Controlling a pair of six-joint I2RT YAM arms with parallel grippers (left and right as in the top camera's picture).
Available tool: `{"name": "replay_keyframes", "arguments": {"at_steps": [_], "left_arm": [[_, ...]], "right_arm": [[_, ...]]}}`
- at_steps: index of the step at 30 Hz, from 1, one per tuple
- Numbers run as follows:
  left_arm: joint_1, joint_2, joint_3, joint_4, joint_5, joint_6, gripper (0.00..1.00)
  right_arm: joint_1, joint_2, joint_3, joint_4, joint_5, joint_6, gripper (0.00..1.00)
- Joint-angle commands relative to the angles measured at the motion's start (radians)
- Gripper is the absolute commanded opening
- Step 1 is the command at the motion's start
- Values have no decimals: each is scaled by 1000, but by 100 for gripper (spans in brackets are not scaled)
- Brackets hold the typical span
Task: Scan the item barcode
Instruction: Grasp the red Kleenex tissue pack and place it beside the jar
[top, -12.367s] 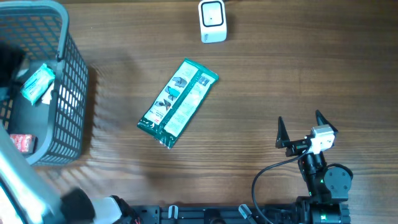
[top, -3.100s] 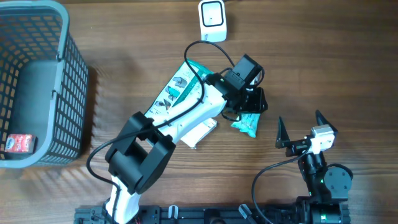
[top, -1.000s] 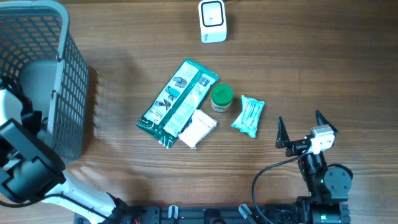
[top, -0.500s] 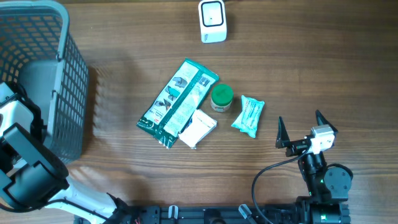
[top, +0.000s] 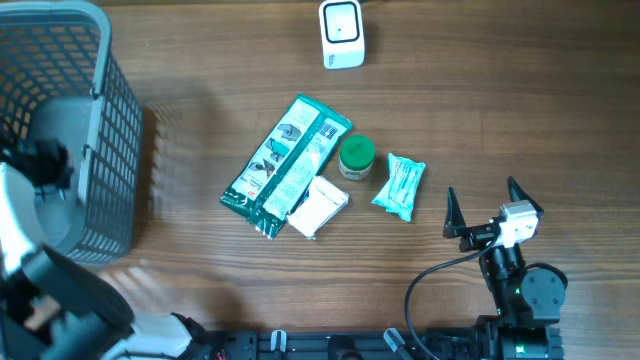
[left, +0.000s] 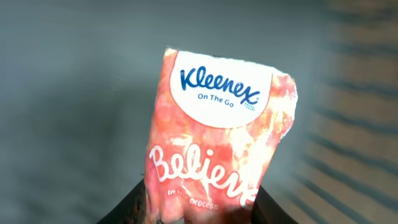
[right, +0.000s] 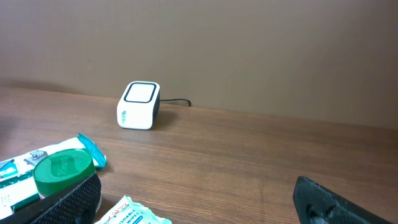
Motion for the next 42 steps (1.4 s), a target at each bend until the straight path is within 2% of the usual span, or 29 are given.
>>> {"name": "replay_keyframes", "arguments": {"at_steps": [1, 4, 8, 9, 11, 14, 18, 19, 22, 27, 32, 33, 34, 35, 37, 42], "left_arm": [[0, -174, 116, 8, 499, -3, 34], [-23, -303, 125, -1, 575, -5, 34], [-211, -449, 124, -100, 551, 213, 34], [-303, -471, 124, -159, 505, 307, 34], [-462, -483, 123, -272, 364, 406, 34], [-734, -469, 76, -340, 151, 410, 33], [-1050, -410, -29, -242, 73, 414, 33], [-1150, -375, -64, -192, 46, 426, 33], [-1335, -270, -132, -84, 27, 494, 33], [-1468, -66, -198, 48, -27, 493, 34], [-1484, 115, -203, 136, -47, 492, 35], [-1484, 143, -203, 142, -48, 492, 37], [-1484, 163, -203, 143, -47, 492, 47], [-1484, 171, -202, 139, -48, 493, 60], [-1483, 161, -201, 126, -72, 492, 100], [-1483, 69, -201, 109, -134, 492, 100]], "right_arm": [[3, -2, -1, 3, 9, -10, 100], [3, -2, -1, 3, 9, -10, 100], [3, -2, -1, 3, 9, -10, 100], [3, -2, -1, 3, 9, -10, 100], [3, -2, -1, 3, 9, -10, 100], [3, -2, -1, 3, 9, -10, 100], [3, -2, -1, 3, 9, -10, 100], [3, -2, -1, 3, 9, -10, 100], [3, -2, -1, 3, 9, -10, 100], [3, -2, -1, 3, 9, -10, 99], [3, -2, -1, 3, 9, -10, 100], [3, -2, -1, 3, 9, -10, 100], [3, -2, -1, 3, 9, -10, 100], [3, -2, -1, 3, 9, -10, 100], [3, -2, -1, 3, 9, -10, 100], [3, -2, -1, 3, 9, -10, 100]]}}
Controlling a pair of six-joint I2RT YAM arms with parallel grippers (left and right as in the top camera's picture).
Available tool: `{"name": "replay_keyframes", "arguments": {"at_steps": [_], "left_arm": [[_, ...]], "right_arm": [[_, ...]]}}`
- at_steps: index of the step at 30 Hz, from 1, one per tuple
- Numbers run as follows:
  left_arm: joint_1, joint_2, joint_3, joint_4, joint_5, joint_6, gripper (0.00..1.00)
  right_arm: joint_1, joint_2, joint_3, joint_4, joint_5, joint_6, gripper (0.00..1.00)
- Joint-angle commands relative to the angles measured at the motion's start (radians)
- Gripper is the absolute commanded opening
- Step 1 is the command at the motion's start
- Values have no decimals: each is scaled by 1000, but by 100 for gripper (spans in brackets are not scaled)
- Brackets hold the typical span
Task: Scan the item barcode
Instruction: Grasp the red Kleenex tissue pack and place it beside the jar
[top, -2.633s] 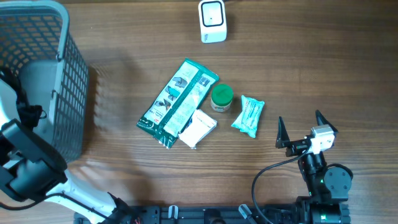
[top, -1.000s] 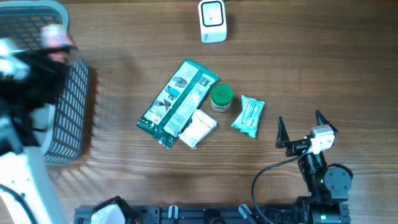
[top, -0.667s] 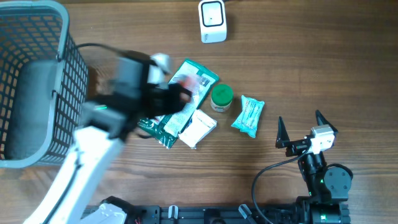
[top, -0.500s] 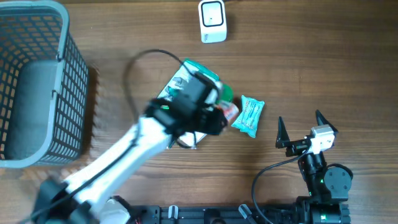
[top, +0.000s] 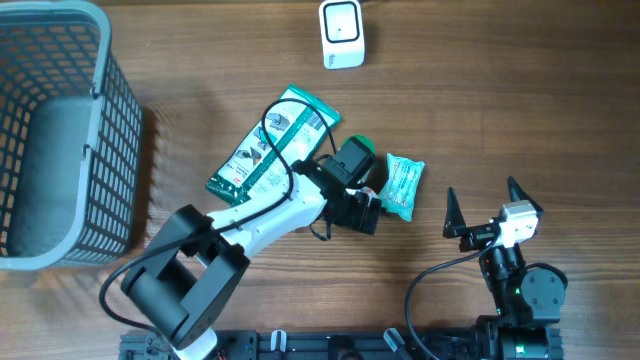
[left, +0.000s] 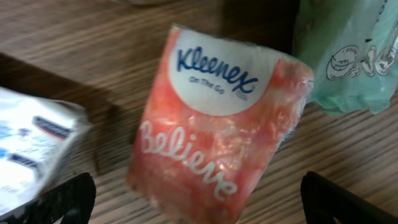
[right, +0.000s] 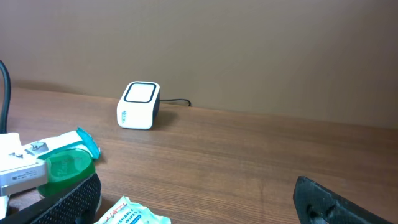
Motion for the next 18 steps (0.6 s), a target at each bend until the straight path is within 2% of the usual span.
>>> {"name": "replay_keyframes", "arguments": {"at_steps": [1, 8, 14, 18], "left_arm": [[-2, -124, -4, -1, -67, 9, 100], [-2, -377, -4, -1, -124, 54, 100], [-2, -650, -4, 18, -377, 54, 100], [-2, -789, -4, 103, -567, 54, 100]], "right_arm": [[3, -2, -1, 3, 9, -10, 100], [3, -2, -1, 3, 9, -10, 100], [3, -2, -1, 3, 9, -10, 100], [3, -2, -1, 3, 9, -10, 100]]}}
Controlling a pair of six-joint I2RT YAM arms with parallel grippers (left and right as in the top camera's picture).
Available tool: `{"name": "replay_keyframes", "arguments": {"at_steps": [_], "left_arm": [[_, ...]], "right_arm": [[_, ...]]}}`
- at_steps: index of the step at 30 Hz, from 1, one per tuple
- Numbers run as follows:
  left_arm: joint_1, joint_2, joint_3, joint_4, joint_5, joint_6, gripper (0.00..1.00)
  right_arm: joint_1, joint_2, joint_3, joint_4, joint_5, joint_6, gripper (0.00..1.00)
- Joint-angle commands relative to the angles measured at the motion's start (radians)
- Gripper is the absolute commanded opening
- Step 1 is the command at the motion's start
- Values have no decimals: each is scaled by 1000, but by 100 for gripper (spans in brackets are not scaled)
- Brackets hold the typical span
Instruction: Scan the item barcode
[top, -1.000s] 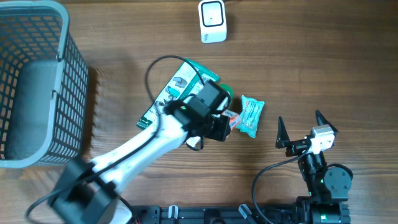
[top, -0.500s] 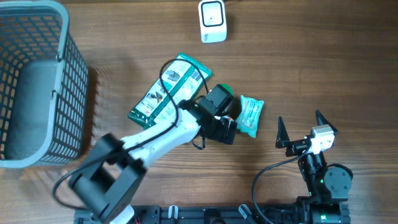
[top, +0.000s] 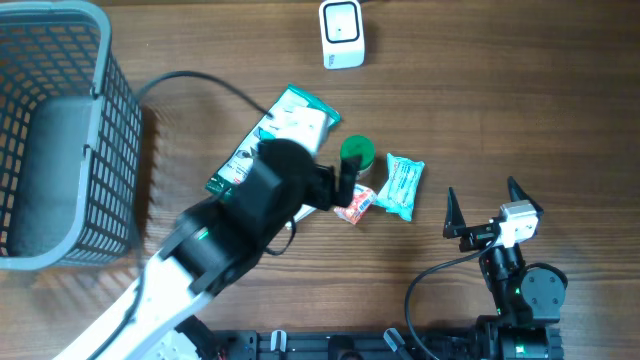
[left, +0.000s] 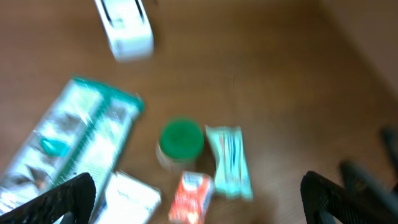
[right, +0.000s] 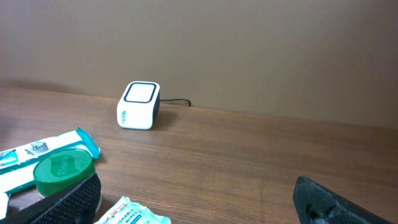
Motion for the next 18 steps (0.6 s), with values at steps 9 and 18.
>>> {"name": "replay_keyframes", "arguments": {"at_steps": [9, 18], "left_arm": [[65, -195, -3, 338, -528, 26, 100], [423, -187, -3, 311, -528, -42, 100]], "right_arm": [[3, -2, -1, 3, 9, -10, 100], [3, -2, -1, 3, 9, -10, 100]]}}
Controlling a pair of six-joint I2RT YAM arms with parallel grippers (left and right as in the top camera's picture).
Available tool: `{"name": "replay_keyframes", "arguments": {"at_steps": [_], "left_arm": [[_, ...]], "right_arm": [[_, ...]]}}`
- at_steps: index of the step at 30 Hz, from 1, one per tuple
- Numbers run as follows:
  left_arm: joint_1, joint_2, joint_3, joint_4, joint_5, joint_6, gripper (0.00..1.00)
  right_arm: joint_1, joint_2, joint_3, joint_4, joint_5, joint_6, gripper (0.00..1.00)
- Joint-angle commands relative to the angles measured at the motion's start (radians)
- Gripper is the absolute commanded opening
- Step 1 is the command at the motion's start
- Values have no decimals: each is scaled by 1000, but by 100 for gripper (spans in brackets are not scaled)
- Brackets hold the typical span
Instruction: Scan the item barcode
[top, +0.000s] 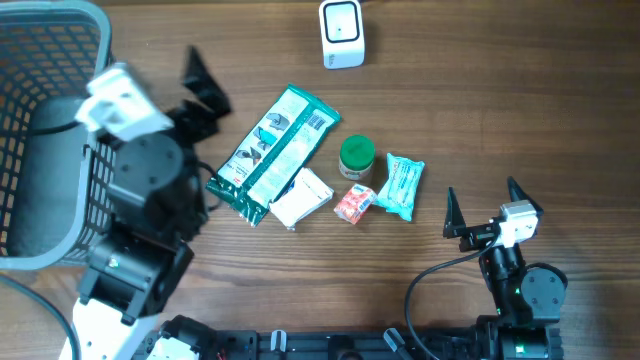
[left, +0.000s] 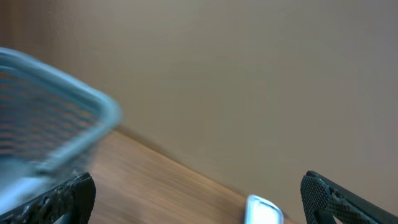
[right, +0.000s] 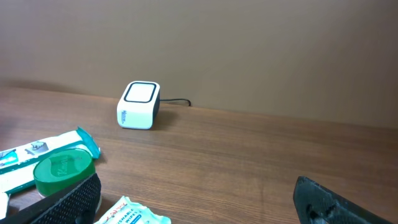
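Note:
The orange Kleenex tissue pack (top: 353, 203) lies flat on the wooden table between a white packet (top: 302, 198) and a teal wipes packet (top: 400, 185). The white barcode scanner (top: 342, 33) stands at the far edge and shows again as the scanner (right: 139, 105) and, blurred, the scanner (left: 264, 211). My left gripper (top: 205, 85) is open and empty beside the basket, far left of the pack. My right gripper (top: 485, 210) is open and empty, right of the teal packet.
A grey mesh basket (top: 110, 120) fills the far left. A long green wipes pack (top: 278, 150) and a green-lidded jar (top: 357, 157) lie mid-table; the jar (right: 62, 168) sits close to my right gripper's left finger.
My left arm was raised over the middle items and is now back at the left beside the basket, its camera facing the wall. The Kleenex pack and the right arm have not moved.
My left gripper was shut on the Kleenex pack at the basket. Then it stood open around the pack lying on the table by the teal packet. Then it was raised above the items, and now it is by the basket.

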Motion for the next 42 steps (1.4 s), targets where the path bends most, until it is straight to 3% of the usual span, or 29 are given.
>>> {"name": "replay_keyframes", "arguments": {"at_steps": [1, 5, 6, 9, 12, 17, 21, 23, 26, 28, 29, 33, 35, 38, 42], "left_arm": [[88, -10, -3, 23, -20, -30, 100], [143, -39, -3, 203, -20, 13, 100], [155, -51, -2, 341, -20, 87, 100], [156, -67, 14, 480, -20, 242, 100], [156, -93, 89, 451, -39, 487, 100], [156, -153, 188, 368, -198, 652, 100], [156, -227, 206, 270, -215, 665, 100], [156, -285, 206, 198, -144, 634, 100], [159, -378, 206, 23, 89, 621, 100], [164, -431, 205, -54, 246, 620, 100], [172, -467, 205, -87, 340, 605, 100], [212, -571, 204, -138, 539, 545, 100], [237, -627, 204, -159, 609, 527, 100], [268, -697, 203, -175, 629, 526, 100], [322, -797, 203, -201, 629, 522, 100]], "right_arm": [[3, -3, -1, 3, 9, -10, 100], [3, -3, -1, 3, 9, -10, 100], [3, -3, -1, 3, 9, -10, 100], [3, -3, -1, 3, 9, -9, 100], [3, -3, -1, 3, 9, -10, 100], [3, -3, -1, 11, 9, -9, 100], [3, -3, -1, 54, -163, 128, 100], [3, -3, -1, 109, -361, 308, 100], [3, -3, -1, 146, -658, 637, 100], [3, -3, -1, 146, -700, 817, 100], [3, -3, -1, 131, -743, 981, 100], [3, -3, -1, 39, -770, 1269, 100], [3, -3, -1, 36, -771, 1321, 100], [3, -3, 0, 59, -840, 1289, 96], [3, -3, 26, 52, -856, 1287, 99]]}}
